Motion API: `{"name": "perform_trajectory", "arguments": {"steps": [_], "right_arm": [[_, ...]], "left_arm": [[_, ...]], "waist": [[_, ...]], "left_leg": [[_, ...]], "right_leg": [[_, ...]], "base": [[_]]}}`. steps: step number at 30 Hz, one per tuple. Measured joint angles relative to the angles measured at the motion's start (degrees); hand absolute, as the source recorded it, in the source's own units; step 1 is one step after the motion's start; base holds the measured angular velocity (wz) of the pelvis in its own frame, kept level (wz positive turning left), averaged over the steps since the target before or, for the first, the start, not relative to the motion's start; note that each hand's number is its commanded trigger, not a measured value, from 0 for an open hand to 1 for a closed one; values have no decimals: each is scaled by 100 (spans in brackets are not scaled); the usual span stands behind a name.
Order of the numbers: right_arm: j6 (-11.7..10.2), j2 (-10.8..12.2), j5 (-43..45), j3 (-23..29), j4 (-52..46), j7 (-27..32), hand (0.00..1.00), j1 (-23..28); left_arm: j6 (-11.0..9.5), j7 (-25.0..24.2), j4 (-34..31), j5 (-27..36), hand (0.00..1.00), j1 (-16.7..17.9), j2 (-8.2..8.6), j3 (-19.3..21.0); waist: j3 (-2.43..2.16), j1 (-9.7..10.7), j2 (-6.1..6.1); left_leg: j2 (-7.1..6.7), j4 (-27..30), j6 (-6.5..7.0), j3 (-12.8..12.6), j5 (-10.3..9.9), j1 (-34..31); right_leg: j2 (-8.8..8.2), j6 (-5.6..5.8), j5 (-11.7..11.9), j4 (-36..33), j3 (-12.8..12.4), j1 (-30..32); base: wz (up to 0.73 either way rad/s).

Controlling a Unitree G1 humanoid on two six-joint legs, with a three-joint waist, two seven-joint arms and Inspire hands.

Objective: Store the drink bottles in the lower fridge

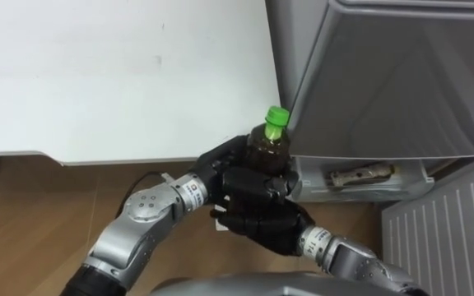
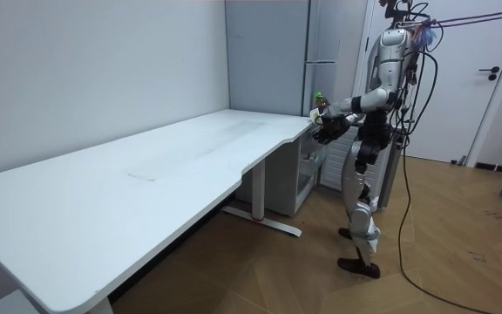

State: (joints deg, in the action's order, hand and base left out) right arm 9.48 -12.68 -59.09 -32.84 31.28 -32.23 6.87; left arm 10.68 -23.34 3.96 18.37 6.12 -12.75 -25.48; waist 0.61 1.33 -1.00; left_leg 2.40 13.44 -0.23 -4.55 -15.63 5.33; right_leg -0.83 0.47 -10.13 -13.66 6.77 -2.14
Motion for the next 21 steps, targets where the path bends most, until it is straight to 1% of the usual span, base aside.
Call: {"name": "perform_trajectory", "arguments": {"steps": [3,4,6,12,13,15,16,17,18,21], "right_arm": [[-2,-58,-76,-132,-17,15,100,0],[-2,-66,-84,-174,-15,35,100,0],[-2,-74,-83,-202,-16,36,100,0],[-23,-114,-83,-307,-10,47,100,0],[-23,-115,-83,-314,-5,47,100,0],[-31,-124,-82,-342,-3,47,100,2],[-50,-131,-82,-360,6,47,100,7],[-60,-131,-82,-365,13,49,100,10],[-74,-131,-83,-365,14,49,100,20],[-90,-136,-83,-364,14,42,100,34]], "left_arm": [[40,3,0,-4,100,0,-50,-1],[93,6,0,-1,100,0,-52,0],[132,10,0,0,100,-1,-47,5],[207,8,-1,13,100,-11,-26,-34],[209,10,-1,8,80,-11,-25,-49],[232,10,-1,9,55,-10,-23,-54],[258,10,-1,11,31,-11,-18,-61],[269,13,-1,10,5,-11,-11,-64],[275,14,-1,15,0,-11,-6,-63],[275,15,-1,18,0,-11,-4,-61]], "waist": [[10,0,-26],[18,1,-40],[23,-2,-58],[16,2,-32],[8,4,-20],[-6,17,3],[-17,27,23],[-22,29,32],[-23,35,48],[-16,58,75]], "left_leg": [[0,-5,0,-3,0,25],[0,-5,0,-2,0,38],[0,-4,0,-2,0,40],[2,-9,0,4,0,38],[3,-12,0,4,0,37],[3,-19,0,4,0,37],[3,-23,0,4,0,39],[3,-24,0,4,0,40],[3,-25,0,4,0,41],[3,-29,0,3,0,43]], "right_leg": [[4,0,0,2,-10,-24],[6,0,0,10,-11,-44],[7,1,1,16,-13,-51],[13,9,20,78,0,-82],[13,10,23,85,2,-84],[13,10,24,92,3,-84],[13,10,25,94,3,-84],[13,10,25,95,3,-84],[13,10,25,96,3,-84],[14,10,25,97,2,-84]], "base": [[0],[0],[0],[0],[0],[0],[0],[0],[0],[0]]}}
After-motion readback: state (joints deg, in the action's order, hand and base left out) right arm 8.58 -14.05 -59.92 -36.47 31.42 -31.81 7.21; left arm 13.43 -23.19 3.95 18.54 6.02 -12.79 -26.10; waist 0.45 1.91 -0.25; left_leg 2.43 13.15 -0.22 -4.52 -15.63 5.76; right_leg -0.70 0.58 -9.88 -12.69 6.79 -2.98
